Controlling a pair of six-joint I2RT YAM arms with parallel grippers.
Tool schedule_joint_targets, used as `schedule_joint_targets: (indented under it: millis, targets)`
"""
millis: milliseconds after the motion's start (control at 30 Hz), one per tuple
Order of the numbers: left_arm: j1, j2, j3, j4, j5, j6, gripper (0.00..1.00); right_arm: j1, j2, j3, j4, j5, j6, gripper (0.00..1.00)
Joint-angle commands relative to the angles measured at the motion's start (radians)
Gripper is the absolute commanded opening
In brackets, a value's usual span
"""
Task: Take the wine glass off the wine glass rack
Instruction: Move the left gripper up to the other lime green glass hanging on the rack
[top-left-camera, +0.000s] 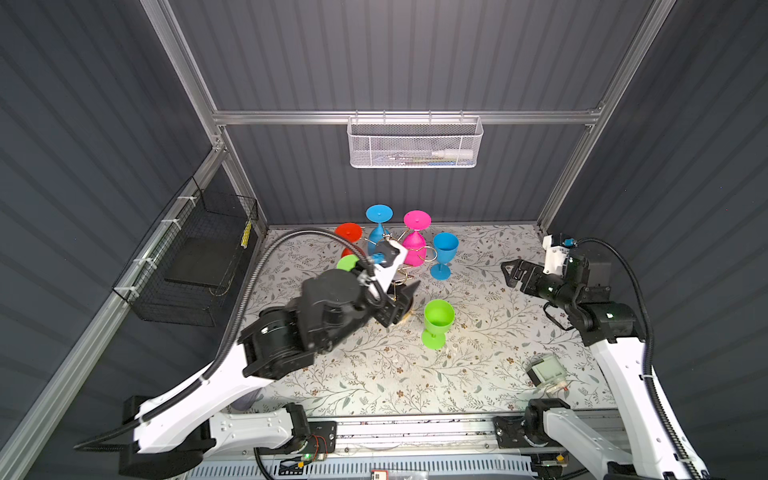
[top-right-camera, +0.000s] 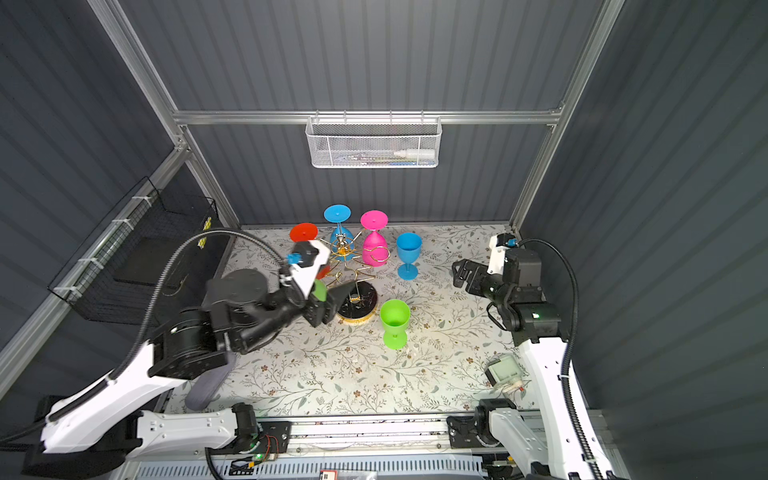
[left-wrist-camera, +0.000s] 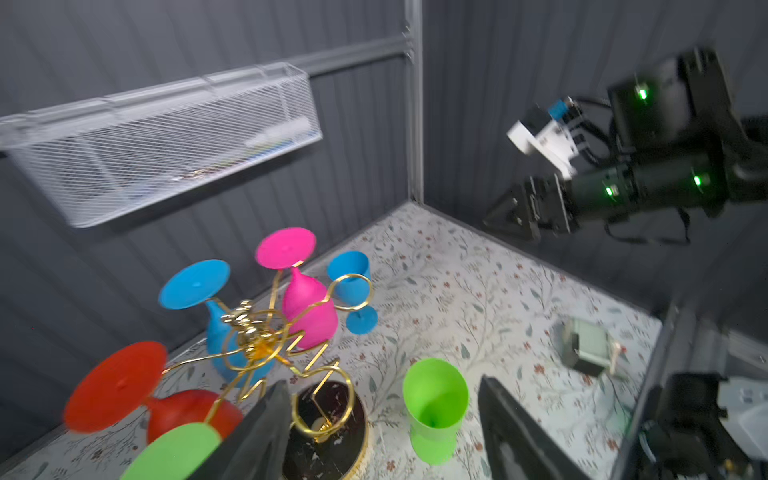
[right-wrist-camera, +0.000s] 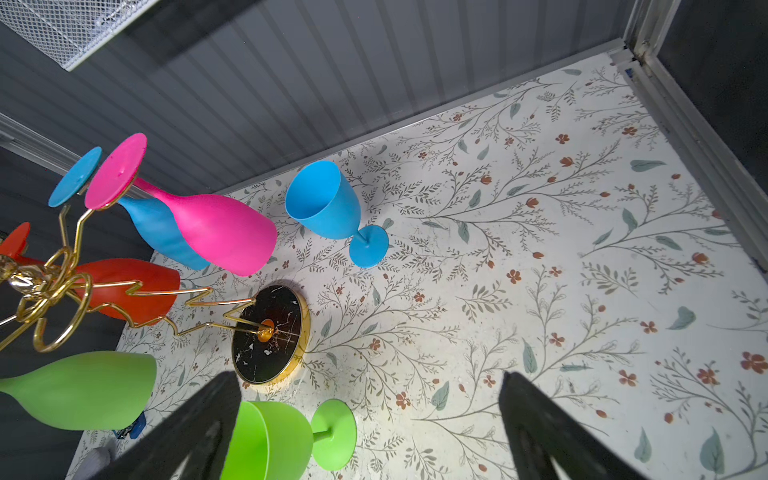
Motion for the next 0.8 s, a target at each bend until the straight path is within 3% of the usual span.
schedule_joint_targets:
  millis: [0, 67, 167, 400, 600, 767]
  targets:
    - [0.051, -0.070, -0.078, 0.031, -0.158, -0.114, 0.73, 0.002, 0.012, 0.037, 0.037, -0.028, 0.013, 0.99]
    - [0.093, -0.080, -0.083, -0.006, -0.164, -0.144, 0.73, 0.008, 0.029, 0.046, 0.048, -0.039, 0.023, 0.99]
    - [0.156, -0.048, -0.069, -0.019, -0.081, -0.148, 0.74, 0.027, 0.058, 0.065, 0.050, -0.050, 0.027, 0.99]
    - [0.246, 0.004, -0.023, -0.006, -0.088, -0.128, 0.75, 0.054, 0.066, 0.066, 0.067, -0.044, 0.031, 0.99]
    - [0.511, 0.066, 0.017, -0.037, 0.253, -0.232, 0.74, 0.057, 0.071, 0.061, 0.077, -0.045, 0.027, 0.99]
    - [0.649, 0.070, 0.009, -0.020, 0.404, -0.263, 0.73, 0.059, 0.068, 0.053, 0.086, -0.043, 0.024, 0.99]
